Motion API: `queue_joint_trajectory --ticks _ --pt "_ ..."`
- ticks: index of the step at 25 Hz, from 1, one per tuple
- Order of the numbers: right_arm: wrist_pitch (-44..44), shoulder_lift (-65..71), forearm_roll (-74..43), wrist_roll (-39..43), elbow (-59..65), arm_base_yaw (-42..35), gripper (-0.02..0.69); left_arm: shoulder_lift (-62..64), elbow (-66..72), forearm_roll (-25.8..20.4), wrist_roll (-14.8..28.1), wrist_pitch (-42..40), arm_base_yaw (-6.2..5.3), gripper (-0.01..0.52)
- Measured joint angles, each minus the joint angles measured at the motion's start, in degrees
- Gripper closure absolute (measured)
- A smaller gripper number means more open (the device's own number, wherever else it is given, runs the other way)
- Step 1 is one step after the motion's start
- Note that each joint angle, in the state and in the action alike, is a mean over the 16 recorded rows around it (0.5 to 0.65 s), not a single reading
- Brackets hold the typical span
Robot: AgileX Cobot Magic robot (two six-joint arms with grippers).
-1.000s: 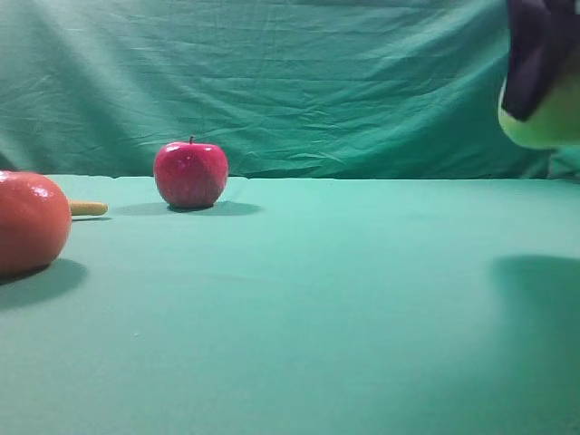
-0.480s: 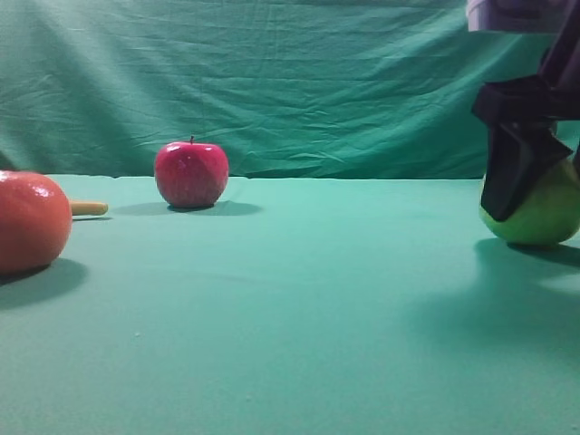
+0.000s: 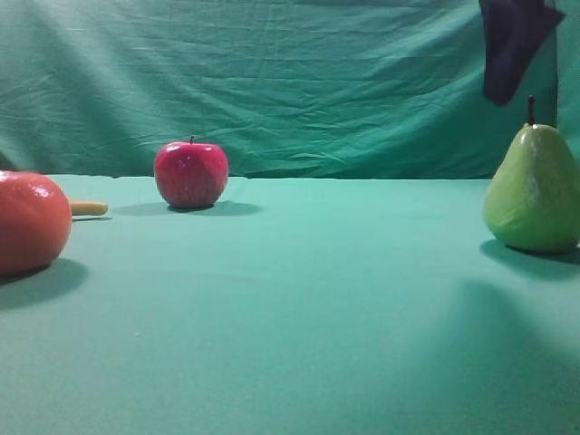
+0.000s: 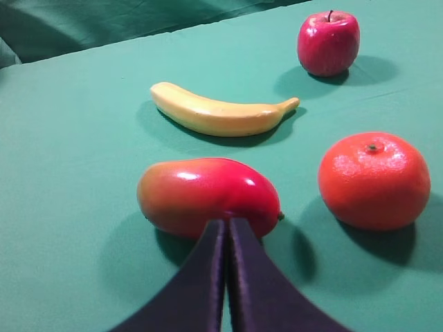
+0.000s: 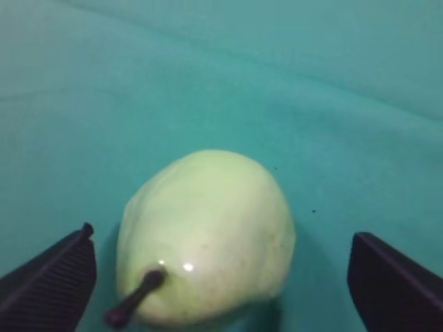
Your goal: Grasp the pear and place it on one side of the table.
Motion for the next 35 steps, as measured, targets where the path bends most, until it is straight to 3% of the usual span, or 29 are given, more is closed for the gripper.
queue_joint_trajectory --ticks 8,12,28,35 --pt "7.42 -15.77 0.51 0.00 -0.88 0.00 0.540 0.00 0.00 0.00 0.00 0.00 0.00 0.514" --pt "9.04 -24.82 1.25 0.00 1.55 0.00 0.637 0.00 0.00 0.00 0.00 0.00 0.00 0.514" --pt "15.66 -53.04 4.49 -0.01 12.32 -0.12 0.665 0.00 0.00 0.00 0.00 0.00 0.00 0.514" --pt "6.74 -59.40 1.36 -1.38 22.55 -3.39 0.665 0.00 0.00 0.00 0.00 0.00 0.00 0.514"
